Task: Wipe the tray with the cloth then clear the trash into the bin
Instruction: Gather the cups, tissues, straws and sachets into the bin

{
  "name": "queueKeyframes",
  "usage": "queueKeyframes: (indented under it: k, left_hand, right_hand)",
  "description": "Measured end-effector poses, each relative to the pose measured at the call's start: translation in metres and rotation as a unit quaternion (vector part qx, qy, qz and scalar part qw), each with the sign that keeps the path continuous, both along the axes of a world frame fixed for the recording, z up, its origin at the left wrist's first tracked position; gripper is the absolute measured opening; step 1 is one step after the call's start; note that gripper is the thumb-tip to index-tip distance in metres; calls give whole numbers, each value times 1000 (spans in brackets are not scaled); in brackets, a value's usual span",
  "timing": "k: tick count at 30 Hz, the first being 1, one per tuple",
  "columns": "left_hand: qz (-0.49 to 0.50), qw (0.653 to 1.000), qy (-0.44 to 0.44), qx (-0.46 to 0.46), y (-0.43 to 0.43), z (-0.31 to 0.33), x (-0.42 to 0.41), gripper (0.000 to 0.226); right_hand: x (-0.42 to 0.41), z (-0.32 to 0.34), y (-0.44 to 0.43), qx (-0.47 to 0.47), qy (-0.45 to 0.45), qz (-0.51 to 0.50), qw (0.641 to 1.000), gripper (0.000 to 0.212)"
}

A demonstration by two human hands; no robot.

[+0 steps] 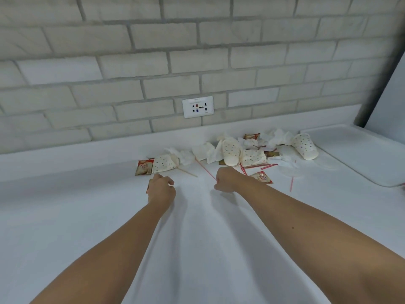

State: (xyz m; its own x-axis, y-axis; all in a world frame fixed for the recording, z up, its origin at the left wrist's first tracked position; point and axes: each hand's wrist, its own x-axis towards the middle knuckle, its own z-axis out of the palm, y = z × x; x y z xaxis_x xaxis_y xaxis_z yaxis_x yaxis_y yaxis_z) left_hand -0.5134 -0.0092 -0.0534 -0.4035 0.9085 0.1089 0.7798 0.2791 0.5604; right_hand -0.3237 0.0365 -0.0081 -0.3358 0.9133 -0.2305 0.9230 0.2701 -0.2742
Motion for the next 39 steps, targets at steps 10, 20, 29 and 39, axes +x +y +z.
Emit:
queueKeyframes:
  k: [10, 20, 29, 39]
  left_hand:
    - [-22, 999, 16, 27, 48, -2, -21, 31]
    - [-98, 974, 203, 33, 116, 4, -10, 44]
    - [-134, 930, 329, -98, 148, -12, 1, 27]
    - [-32, 980, -6, 197, 134, 20, -11, 19]
  right_hand:
    - [-48, -27, 52, 3, 3, -16, 1000, 44]
    - [-101, -48, 84, 68, 16, -10, 998, 36]
    - [-97, -41, 100, 52, 24, 3, 998, 31]
    - [-104, -34, 100, -30, -72, 49, 996, 29]
